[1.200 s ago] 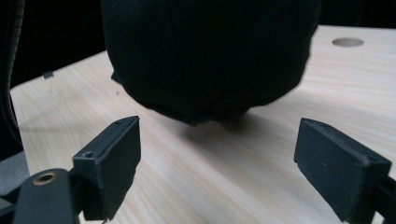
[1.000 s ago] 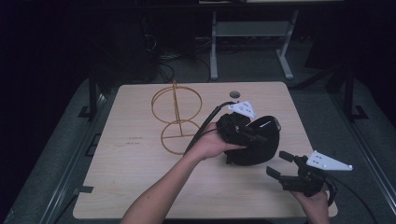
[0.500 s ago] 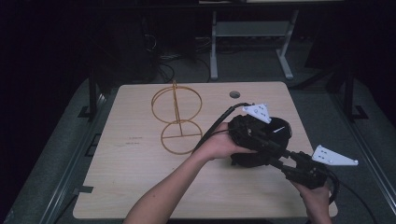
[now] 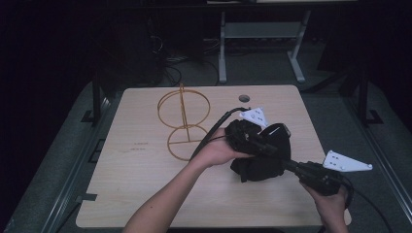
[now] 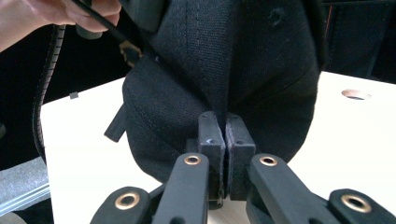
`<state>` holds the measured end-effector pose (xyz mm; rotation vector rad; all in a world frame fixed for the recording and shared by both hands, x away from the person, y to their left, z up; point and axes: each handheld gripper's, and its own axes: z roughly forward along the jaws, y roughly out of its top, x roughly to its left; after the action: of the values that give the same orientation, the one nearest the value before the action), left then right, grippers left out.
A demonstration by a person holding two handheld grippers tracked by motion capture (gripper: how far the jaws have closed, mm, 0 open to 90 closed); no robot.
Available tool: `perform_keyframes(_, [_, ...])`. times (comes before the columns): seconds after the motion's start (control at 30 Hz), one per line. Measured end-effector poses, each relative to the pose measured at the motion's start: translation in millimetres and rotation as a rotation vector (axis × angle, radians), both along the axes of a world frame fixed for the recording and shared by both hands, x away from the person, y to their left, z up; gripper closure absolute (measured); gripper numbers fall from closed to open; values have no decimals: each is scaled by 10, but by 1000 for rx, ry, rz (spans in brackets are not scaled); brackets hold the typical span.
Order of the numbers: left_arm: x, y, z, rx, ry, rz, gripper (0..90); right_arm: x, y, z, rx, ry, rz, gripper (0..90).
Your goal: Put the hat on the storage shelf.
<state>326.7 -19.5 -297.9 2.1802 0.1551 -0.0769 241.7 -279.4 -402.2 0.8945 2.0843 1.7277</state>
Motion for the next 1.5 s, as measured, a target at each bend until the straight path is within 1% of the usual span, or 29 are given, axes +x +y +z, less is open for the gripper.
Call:
perform_keyframes(0.13, [-1, 68, -51, 5, -3, 16, 775, 3, -3, 17, -10, 3, 3, 880])
perform_keyframes(0.27, [-21, 141, -92, 15, -17, 33, 704, 7, -11, 45, -37, 12, 6, 882])
perform_keyframes(0.33, [-25, 191, -89, 5, -20, 43, 659, 16, -35, 66, -45, 17, 0, 882])
perform_keyframes(0.37, [-24, 214, -84, -1, -20, 46, 625, 29, -68, 83, -42, 17, -5, 882])
perform_keyframes(0.4, [-25, 246, -76, -8, -20, 51, 612, 35, -87, 93, -40, 20, -6, 882])
perform_keyframes(0.43, [-27, 280, -70, -9, -24, 57, 612, 35, -87, 93, -40, 20, -6, 882])
perform_keyframes(0.47, [-31, 351, -65, -11, -34, 68, 598, 45, -121, 117, -47, 24, -11, 882])
perform_keyframes(0.5, [-31, 351, -65, -11, -34, 68, 596, 45, -121, 117, -47, 24, -11, 882])
perform_keyframes(0.7, [-37, 602, -108, -32, -30, 108, 578, 77, -172, 220, -67, 29, -22, 882])
perform_keyframes(0.83, [-78, 740, -155, -30, -32, 119, 567, 106, -206, 317, -68, 36, -20, 882])
perform_keyframes(0.87, [-110, 808, -190, -30, -33, 123, 562, 118, -220, 370, -70, 40, -18, 882])
perform_keyframes(0.9, [-110, 808, -190, -30, -33, 123, 561, 118, -220, 370, -70, 40, -18, 882])
perform_keyframes(1.0, [-146, 922, -266, -18, -39, 136, 557, 136, -247, 457, -64, 48, -20, 882])
perform_keyframes(1.07, [-162, 985, -312, -17, -38, 144, 552, 160, -265, 533, -58, 59, -20, 882])
perform_keyframes(1.1, [-173, 1018, -339, -14, -39, 148, 552, 160, -265, 533, -58, 59, -20, 882])
perform_keyframes(1.13, [-188, 1047, -364, -7, -42, 153, 548, 181, -266, 580, -64, 70, -16, 882])
perform_keyframes(1.2, [-228, 1109, -421, 1, -57, 162, 545, 190, -261, 604, -69, 74, -16, 882])
perform_keyframes(1.23, [-244, 1128, -443, -4, -61, 164, 544, 203, -260, 632, -76, 75, -12, 882])
perform_keyframes(1.27, [-270, 1152, -480, 0, -64, 165, 543, 210, -257, 650, -75, 78, -12, 882])
perform_keyframes(1.33, [-300, 1176, -538, 12, -69, 165, 538, 234, -253, 695, -68, 83, -10, 882])
perform_keyframes(1.4, [-331, 1205, -615, 33, -73, 169, 531, 257, -250, 724, -68, 86, -7, 882])
perform_keyframes(1.5, [-378, 1248, -706, 33, -72, 179, 518, 296, -242, 768, -64, 93, 2, 882])
